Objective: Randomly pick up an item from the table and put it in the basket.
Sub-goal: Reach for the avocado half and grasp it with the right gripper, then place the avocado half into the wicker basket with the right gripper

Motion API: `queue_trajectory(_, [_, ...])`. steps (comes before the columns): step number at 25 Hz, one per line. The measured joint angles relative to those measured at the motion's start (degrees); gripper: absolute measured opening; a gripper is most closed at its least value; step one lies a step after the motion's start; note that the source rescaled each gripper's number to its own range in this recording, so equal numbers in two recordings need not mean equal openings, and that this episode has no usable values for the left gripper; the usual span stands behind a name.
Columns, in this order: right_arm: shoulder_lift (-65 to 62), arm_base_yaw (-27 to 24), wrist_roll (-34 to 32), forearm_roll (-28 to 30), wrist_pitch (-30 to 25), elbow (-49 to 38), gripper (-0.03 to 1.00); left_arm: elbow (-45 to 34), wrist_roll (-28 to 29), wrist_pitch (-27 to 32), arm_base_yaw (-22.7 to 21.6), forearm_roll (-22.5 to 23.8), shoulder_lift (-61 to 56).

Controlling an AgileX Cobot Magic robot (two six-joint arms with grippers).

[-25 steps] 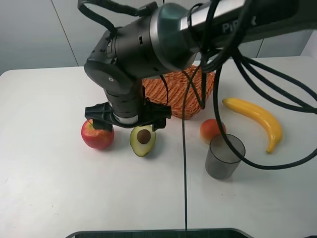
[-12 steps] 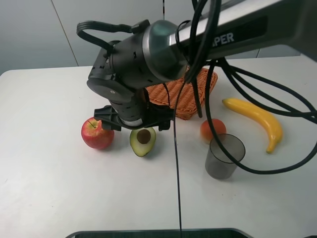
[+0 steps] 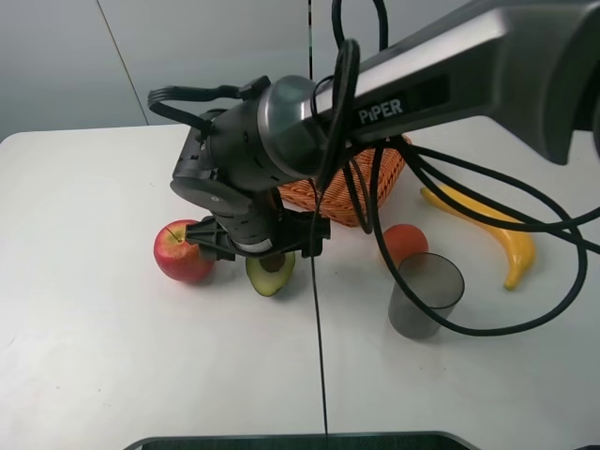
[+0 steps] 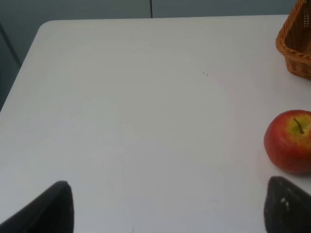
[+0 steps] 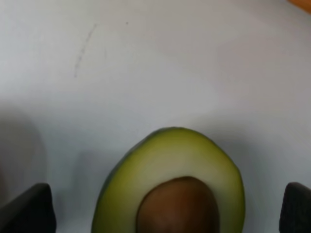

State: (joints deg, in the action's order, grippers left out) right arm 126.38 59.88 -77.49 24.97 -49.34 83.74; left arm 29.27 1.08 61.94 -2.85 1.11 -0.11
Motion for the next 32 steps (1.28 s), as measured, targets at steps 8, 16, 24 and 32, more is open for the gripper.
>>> queue_trajectory(8, [3.0,0.0,-0.2,0.0,1.0,0.0,1.0,0.0,0.0,0.0,0.0,0.0,0.0])
queue_trajectory(16, [3.1,0.0,0.2,0.0,1.6,0.0,0.42,0.0,0.0,0.0,0.0,0.0,0.0])
queue_trajectory(24, [3.0,0.0,0.7,0.0,1.1,0.0,0.03,0.0,0.0,0.0,0.0,0.0,0.0])
queue_trajectory(32, [3.0,0.0,0.7,0.0,1.1,0.0,0.03,0.0,0.0,0.0,0.0,0.0,0.0])
